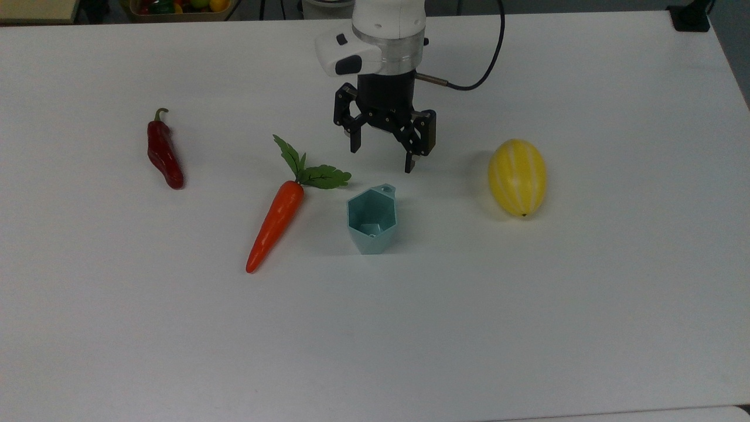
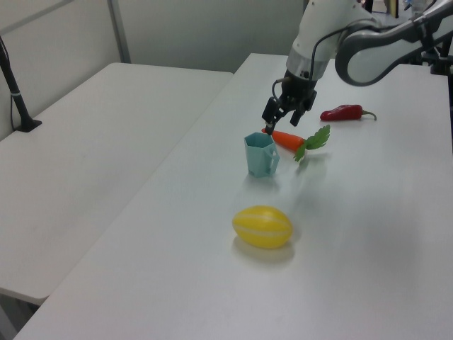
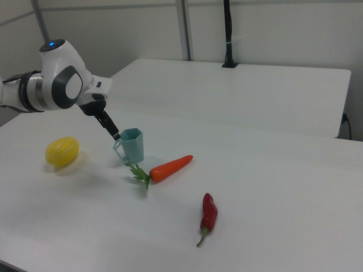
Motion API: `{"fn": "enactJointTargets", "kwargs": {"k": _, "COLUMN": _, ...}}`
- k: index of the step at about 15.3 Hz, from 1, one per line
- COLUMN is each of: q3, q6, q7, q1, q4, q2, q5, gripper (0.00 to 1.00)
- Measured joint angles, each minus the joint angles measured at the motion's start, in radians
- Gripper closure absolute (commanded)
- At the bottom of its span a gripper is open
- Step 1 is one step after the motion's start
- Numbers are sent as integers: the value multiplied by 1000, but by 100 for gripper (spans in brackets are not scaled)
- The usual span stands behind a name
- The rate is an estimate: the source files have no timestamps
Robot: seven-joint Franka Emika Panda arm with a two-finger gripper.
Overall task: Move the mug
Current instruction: 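Move the open gripper over the light-blue hexagonal mug, then lower the gripper onto the mug rim and close on it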
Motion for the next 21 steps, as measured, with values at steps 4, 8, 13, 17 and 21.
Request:
{"fn": "enactJointTargets", "kwargs": {"k": 4, "q3": 0, "q6": 39, "q7": 18, "q1": 3, "q4": 0, "q2": 38, "q5": -14, "gripper": 10}}
{"fn": "enactJointTargets", "kwargs": {"k": 8, "q3": 0, "q6": 75, "q7": 18, "q1": 4, "q4": 0, "q2": 71, "q5": -21, "gripper": 14}}
{"fn": "enactJointTargets", "kwargs": {"k": 13, "q3": 0, "q6": 115, "q7": 19, "q1": 5, "q4": 1, "q2": 113, "q5": -40, "gripper": 14}}
{"fn": "enactJointTargets", "kwargs": {"k": 17, "q3": 0, "q6": 120, "q7": 21, "q1": 12, "q4": 2, "q2": 136, "q5": -84, "gripper": 19}}
{"fn": "enactJointTargets", "kwargs": {"k": 21, "q3": 1, "q6": 125, "q7": 21, "q1": 14, "q4": 2, "q2": 147, "q5": -97, "gripper": 33}}
